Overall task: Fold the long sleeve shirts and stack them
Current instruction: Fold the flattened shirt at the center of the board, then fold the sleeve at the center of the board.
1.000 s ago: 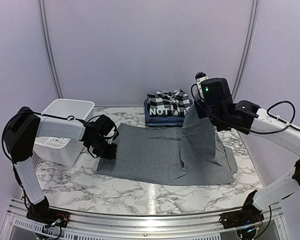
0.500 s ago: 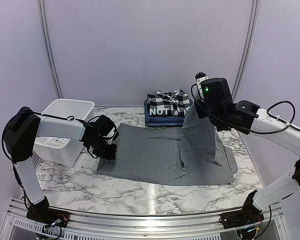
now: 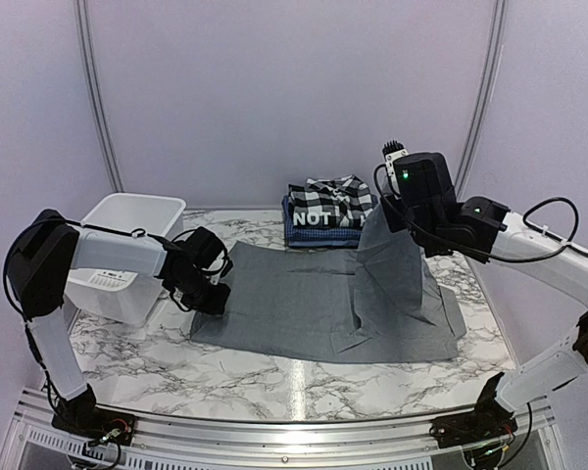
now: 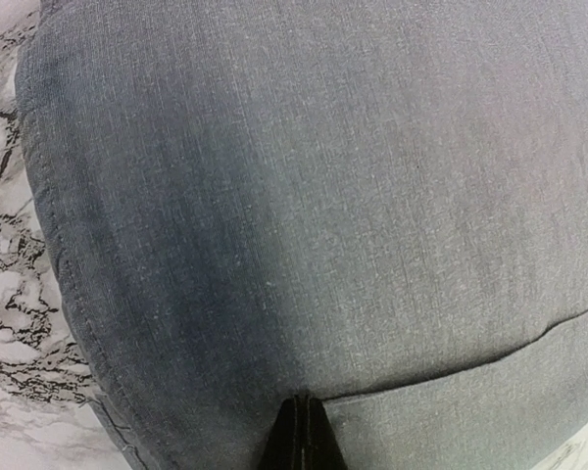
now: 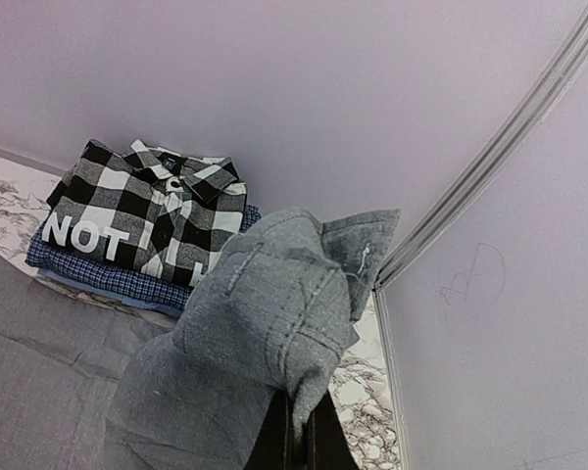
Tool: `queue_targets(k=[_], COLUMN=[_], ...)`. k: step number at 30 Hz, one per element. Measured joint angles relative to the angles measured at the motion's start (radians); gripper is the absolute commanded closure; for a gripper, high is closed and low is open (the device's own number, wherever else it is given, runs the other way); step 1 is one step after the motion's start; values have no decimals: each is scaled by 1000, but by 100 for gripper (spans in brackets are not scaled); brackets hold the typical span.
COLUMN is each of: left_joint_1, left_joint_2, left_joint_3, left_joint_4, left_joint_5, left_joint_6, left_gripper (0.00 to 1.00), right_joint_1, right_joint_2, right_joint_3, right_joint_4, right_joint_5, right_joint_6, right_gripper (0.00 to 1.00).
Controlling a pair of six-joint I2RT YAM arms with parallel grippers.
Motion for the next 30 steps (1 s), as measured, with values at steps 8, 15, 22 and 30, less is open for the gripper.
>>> queue_targets(k=[8,15,22,30], left_joint_1=[0,0,0,0], left_joint_2=[-50,-65,-70,-84], left_joint_3=[-9,-18,-27,-27], left_joint_4=[0,5,7,11], left_joint_5=[-16,-35,-47,-70], left_joint_6=[-12,-20,-29,-31], left_gripper=[100,100,100,100], right_joint_1=[0,0,0,0], right_joint_2=[0,0,-1,-31], right_joint_3=[0,0,0,0], right_joint_4=[8,14,15,24], right_joint_5=[51,132,209,269], right_joint_6=[-9,-25,-29,-53], right_gripper=[100,100,100,100])
